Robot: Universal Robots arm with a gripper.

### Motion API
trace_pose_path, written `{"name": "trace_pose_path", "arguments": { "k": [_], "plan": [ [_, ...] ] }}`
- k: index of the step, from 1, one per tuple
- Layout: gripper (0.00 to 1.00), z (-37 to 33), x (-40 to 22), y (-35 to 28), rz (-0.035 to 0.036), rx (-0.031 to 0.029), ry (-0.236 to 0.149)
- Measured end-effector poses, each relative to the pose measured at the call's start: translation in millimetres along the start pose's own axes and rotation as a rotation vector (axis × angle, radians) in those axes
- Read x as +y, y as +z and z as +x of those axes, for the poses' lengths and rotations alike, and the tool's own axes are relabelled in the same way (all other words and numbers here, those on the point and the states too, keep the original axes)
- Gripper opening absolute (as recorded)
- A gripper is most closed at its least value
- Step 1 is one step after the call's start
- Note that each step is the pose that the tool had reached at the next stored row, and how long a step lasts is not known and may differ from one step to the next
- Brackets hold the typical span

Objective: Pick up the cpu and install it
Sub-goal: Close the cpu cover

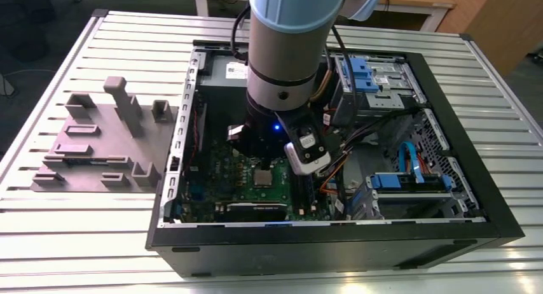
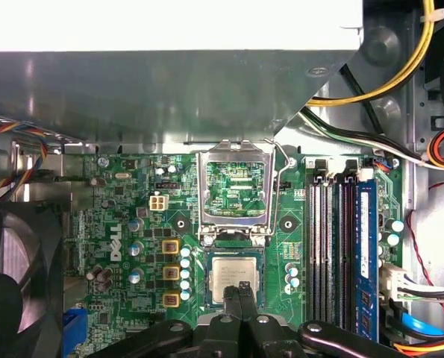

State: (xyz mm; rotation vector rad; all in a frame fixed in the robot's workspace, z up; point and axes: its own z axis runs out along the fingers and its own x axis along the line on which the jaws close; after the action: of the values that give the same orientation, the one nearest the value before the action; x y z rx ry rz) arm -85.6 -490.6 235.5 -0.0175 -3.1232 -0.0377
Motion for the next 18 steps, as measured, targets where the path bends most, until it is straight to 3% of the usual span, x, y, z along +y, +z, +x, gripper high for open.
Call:
{"name": "trace_pose_path", "arguments": {
  "k": [18],
  "plan": [
    [0.1, -3.1, 0.0, 0.0, 0.0002, 0.0004, -0.016]
  ]
}}
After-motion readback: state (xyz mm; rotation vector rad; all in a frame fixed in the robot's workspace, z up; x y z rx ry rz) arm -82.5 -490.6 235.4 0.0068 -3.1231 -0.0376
